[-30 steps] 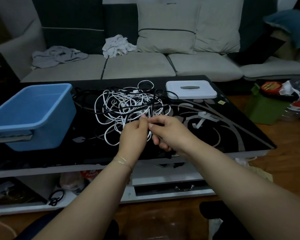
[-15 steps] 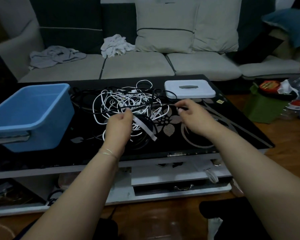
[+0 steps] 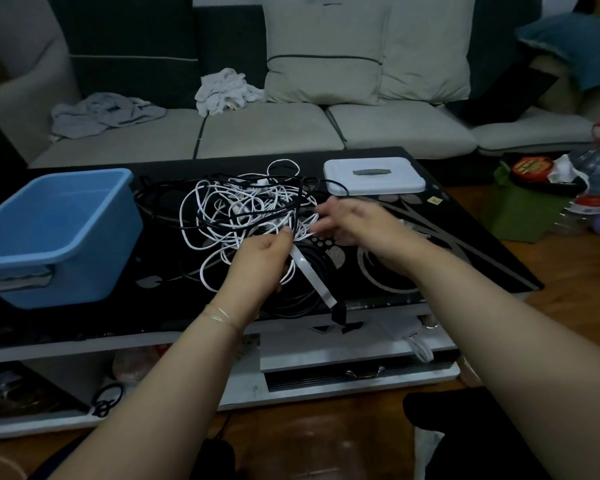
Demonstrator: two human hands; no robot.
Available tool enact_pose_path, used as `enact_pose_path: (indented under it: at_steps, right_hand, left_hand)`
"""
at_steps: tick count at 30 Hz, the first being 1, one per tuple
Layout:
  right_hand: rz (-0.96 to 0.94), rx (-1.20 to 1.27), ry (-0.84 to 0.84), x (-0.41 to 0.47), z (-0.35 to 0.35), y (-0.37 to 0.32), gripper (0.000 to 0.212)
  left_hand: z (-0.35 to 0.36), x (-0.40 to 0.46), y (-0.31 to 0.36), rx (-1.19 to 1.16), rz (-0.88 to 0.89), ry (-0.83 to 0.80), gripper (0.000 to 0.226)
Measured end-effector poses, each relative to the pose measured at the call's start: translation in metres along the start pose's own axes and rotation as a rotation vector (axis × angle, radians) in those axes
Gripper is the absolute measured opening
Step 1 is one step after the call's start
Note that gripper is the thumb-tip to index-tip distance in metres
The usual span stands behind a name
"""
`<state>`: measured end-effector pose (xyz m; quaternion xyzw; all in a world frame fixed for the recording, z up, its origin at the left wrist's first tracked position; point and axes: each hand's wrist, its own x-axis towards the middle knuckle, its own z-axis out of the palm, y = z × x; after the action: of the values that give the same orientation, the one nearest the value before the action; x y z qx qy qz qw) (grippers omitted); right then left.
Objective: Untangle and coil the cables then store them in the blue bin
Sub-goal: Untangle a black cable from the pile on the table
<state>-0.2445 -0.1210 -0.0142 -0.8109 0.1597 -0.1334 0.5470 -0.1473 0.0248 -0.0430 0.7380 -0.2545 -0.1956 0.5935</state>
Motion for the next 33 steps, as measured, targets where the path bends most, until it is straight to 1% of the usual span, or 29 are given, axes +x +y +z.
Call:
enact_pose_path:
  at_steps: [1, 2, 3, 4, 6, 7, 10, 13, 14, 16, 17, 18, 20, 23, 24, 25, 26, 29, 30, 33]
  right_hand:
    - [0.047, 0.019, -0.146, -0.006, 0.006, -0.004, 0.034]
    - [0.078, 0.004, -0.248, -0.009, 0.011, -0.004, 0.033]
    - [0.087, -0.001, -0.300, -0.010, 0.014, 0.000, 0.033]
    - [0.084, -0.004, -0.312, -0.011, 0.016, 0.002, 0.036]
    - [0.095, 0.010, -0.301, -0.011, 0.019, 0.004, 0.039]
    - [0.097, 0.020, -0.292, -0.011, 0.020, 0.004, 0.037]
    - [0.087, 0.030, -0.218, -0.015, 0.029, 0.002, 0.021]
    - [0.088, 0.014, -0.104, -0.017, 0.038, 0.001, 0.007]
    - [0.092, 0.000, -0.080, -0.017, 0.039, 0.000, 0.009]
    - [0.103, 0.033, -0.069, -0.019, 0.040, 0.000, 0.015]
    - [0.119, 0.094, -0.084, -0.020, 0.040, 0.000, 0.013]
    - [0.142, 0.172, -0.110, -0.022, 0.038, 0.000, 0.011]
    - [0.205, 0.312, -0.212, -0.024, 0.031, 0.001, 0.020]
    - [0.283, 0.422, -0.371, -0.024, 0.015, 0.003, 0.057]
    - [0.308, 0.440, -0.384, -0.023, 0.010, 0.003, 0.064]
    - [0.334, 0.460, -0.372, -0.022, 0.009, 0.004, 0.064]
    - [0.361, 0.491, -0.339, -0.021, 0.010, 0.005, 0.059]
    - [0.430, 0.605, -0.249, -0.020, 0.023, 0.010, 0.028]
    - [0.459, 0.635, -0.245, -0.020, 0.028, 0.011, 0.023]
    - [0.519, 0.697, -0.277, -0.022, 0.033, 0.011, 0.016]
  left_hand:
    - [0.000, -0.001, 0.001, 0.002, 0.012, -0.001, 0.044]
    - [0.000, -0.002, 0.001, 0.000, 0.026, -0.006, 0.042]
    - [0.000, -0.004, 0.002, 0.001, 0.041, -0.014, 0.040]
    - [0.000, -0.006, 0.003, 0.010, 0.055, -0.021, 0.040]
    - [0.002, -0.010, 0.005, 0.042, 0.082, -0.029, 0.047]
    - [0.002, -0.014, 0.006, 0.056, 0.093, -0.028, 0.053]
    - [0.004, -0.018, 0.007, 0.086, 0.130, 0.000, 0.054]
    - [0.003, -0.018, 0.006, 0.092, 0.161, 0.032, 0.064]
    - [0.002, -0.017, 0.005, 0.087, 0.165, 0.033, 0.066]
    - [0.002, -0.016, 0.003, 0.094, 0.184, 0.023, 0.060]
    - [0.002, -0.017, 0.004, 0.112, 0.206, 0.026, 0.053]
    - [0.002, -0.018, 0.004, 0.146, 0.236, 0.031, 0.051]
    - [0.001, -0.022, 0.006, 0.224, 0.301, 0.033, 0.053]
    - [-0.001, -0.025, 0.004, 0.270, 0.344, 0.020, 0.048]
    - [0.000, -0.025, 0.003, 0.276, 0.343, 0.022, 0.051]
    - [0.000, -0.025, 0.002, 0.283, 0.343, 0.025, 0.053]
    - [0.001, -0.026, 0.001, 0.282, 0.351, 0.021, 0.054]
    - [0.003, -0.033, 0.003, 0.286, 0.383, -0.014, 0.048]
    - [0.004, -0.034, 0.002, 0.303, 0.391, -0.022, 0.046]
    - [0.006, -0.040, 0.002, 0.372, 0.442, -0.040, 0.041]
